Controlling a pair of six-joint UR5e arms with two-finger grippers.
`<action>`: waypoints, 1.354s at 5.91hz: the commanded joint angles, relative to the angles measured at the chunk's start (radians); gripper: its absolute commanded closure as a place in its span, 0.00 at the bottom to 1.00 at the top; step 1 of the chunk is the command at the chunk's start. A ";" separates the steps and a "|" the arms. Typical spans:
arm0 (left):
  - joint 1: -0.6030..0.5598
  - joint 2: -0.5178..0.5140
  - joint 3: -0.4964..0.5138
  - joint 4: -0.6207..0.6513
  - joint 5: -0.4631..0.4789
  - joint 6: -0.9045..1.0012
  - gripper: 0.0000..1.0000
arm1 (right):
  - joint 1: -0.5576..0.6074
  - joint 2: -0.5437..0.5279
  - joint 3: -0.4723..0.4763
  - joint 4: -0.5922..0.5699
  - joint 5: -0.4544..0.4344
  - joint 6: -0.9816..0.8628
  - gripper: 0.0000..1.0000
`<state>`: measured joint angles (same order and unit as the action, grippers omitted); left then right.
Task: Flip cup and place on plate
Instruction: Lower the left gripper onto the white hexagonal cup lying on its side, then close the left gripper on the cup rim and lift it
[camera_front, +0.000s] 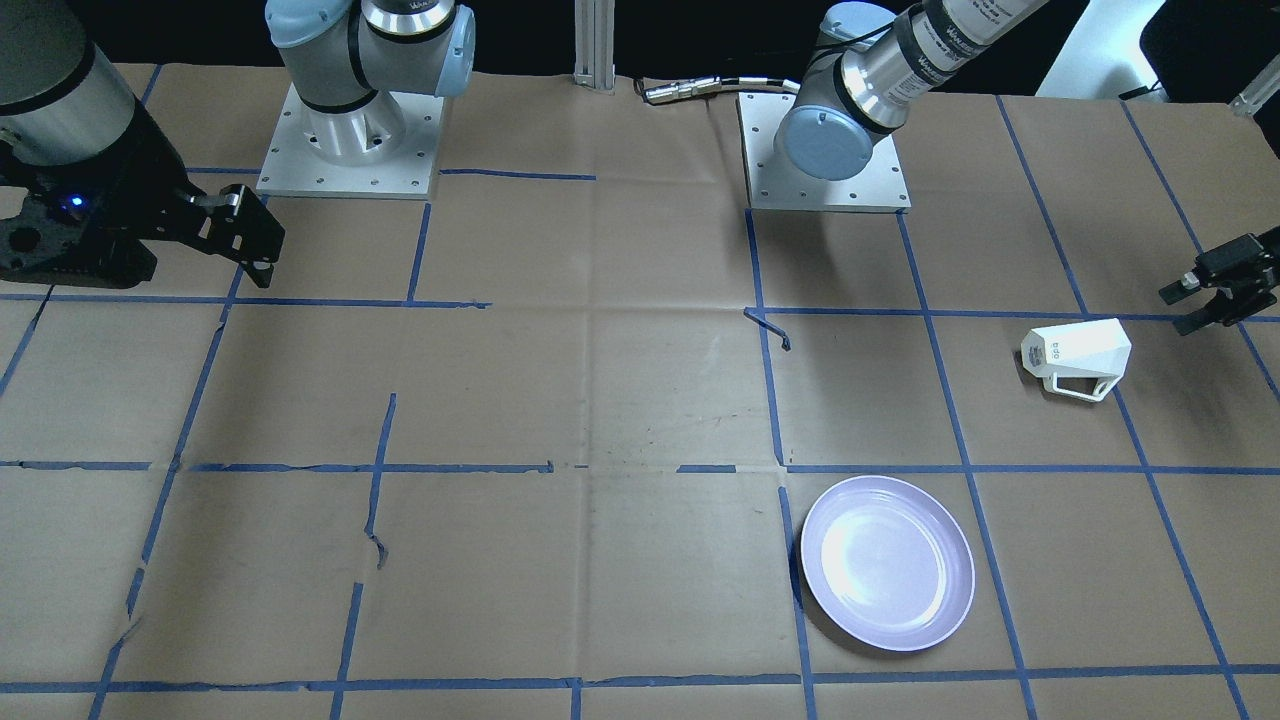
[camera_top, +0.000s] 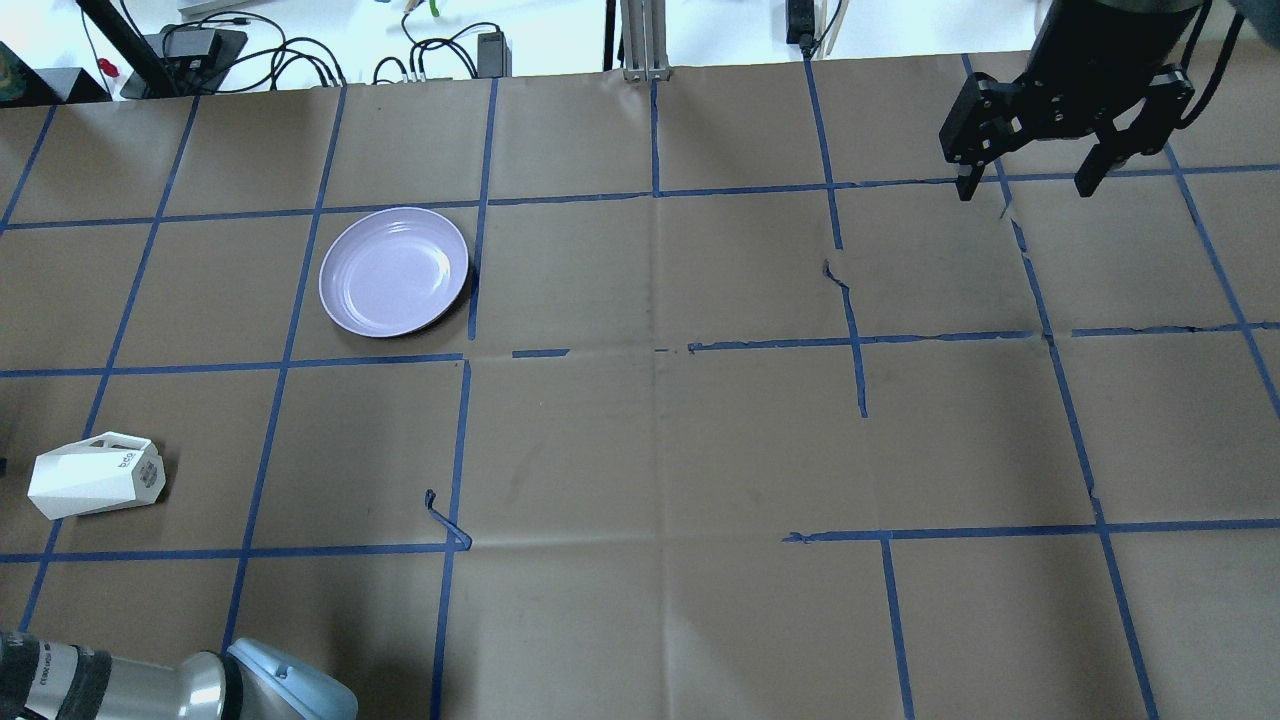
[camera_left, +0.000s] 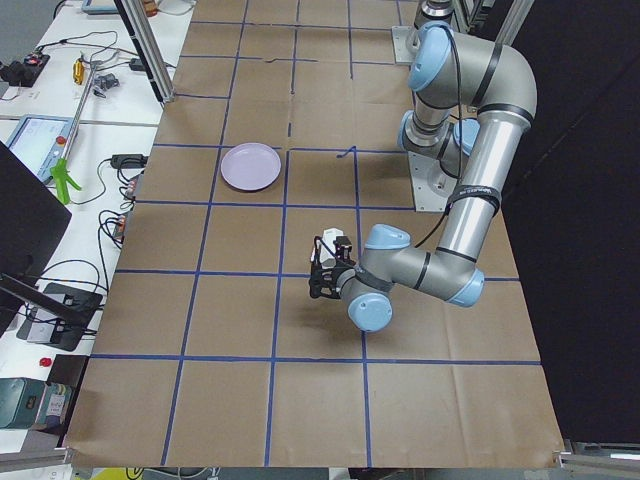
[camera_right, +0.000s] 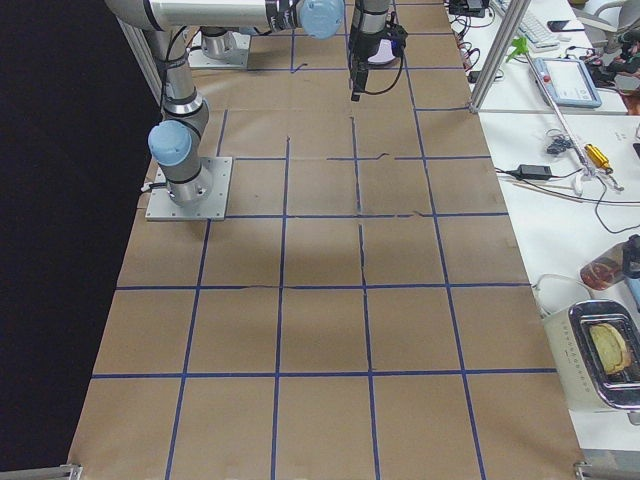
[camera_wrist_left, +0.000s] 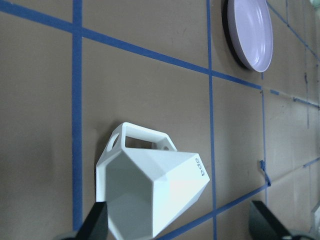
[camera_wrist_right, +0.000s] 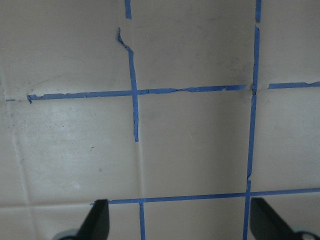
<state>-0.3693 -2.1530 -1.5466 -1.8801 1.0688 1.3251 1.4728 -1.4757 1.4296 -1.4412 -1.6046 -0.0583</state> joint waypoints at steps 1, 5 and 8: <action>0.000 -0.085 -0.001 -0.075 -0.027 0.041 0.01 | 0.000 0.000 0.000 0.001 0.000 0.000 0.00; -0.005 -0.116 0.040 -0.172 -0.039 0.094 0.01 | 0.000 0.000 0.000 -0.001 0.000 0.000 0.00; -0.005 -0.154 0.069 -0.215 -0.039 0.094 0.82 | 0.000 0.000 0.000 -0.001 0.000 0.000 0.00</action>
<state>-0.3750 -2.2931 -1.4800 -2.0801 1.0293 1.4186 1.4727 -1.4757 1.4297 -1.4419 -1.6046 -0.0583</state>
